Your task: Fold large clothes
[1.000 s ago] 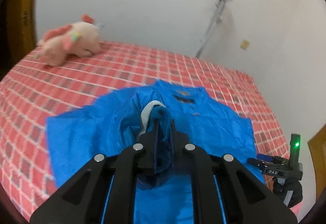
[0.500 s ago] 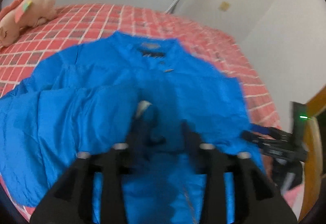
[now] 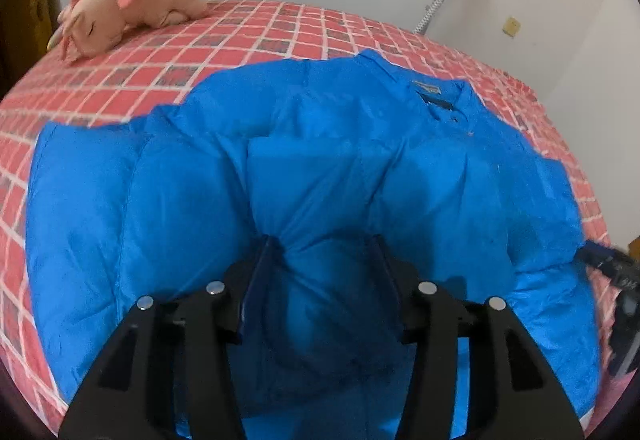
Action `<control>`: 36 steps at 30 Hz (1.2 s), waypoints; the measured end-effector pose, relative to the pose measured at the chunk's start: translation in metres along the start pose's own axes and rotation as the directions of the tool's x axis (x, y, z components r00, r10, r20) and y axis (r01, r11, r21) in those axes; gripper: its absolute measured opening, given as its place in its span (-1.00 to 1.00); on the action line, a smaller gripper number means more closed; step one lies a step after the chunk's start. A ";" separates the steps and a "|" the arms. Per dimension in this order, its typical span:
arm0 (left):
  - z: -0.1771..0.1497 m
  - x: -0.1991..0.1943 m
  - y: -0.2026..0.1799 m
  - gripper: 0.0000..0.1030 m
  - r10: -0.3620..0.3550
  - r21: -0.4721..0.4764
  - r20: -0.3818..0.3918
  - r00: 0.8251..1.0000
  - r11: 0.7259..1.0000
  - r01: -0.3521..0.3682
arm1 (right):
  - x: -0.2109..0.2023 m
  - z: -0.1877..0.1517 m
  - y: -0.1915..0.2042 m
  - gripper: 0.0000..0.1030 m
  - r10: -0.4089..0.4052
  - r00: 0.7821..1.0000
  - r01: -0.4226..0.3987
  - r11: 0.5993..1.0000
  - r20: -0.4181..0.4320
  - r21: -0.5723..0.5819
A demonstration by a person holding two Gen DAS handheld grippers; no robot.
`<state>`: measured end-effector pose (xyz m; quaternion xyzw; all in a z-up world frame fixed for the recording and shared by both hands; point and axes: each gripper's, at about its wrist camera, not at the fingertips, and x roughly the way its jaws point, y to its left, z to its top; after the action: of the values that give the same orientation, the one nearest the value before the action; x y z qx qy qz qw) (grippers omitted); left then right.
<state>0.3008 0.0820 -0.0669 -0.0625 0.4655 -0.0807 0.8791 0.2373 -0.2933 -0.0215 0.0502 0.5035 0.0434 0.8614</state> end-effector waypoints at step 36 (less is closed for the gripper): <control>0.010 -0.077 0.037 0.00 -0.002 -0.076 0.182 0.983 0.997 0.016 | 0.031 0.069 0.086 -0.61 0.338 0.937 -0.337 0.941 -0.090 0.028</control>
<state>0.2698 0.1340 -0.0056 -0.1059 0.3856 -0.0606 0.9146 0.3108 -0.2074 -0.0030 0.1388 0.5273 0.1898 0.8165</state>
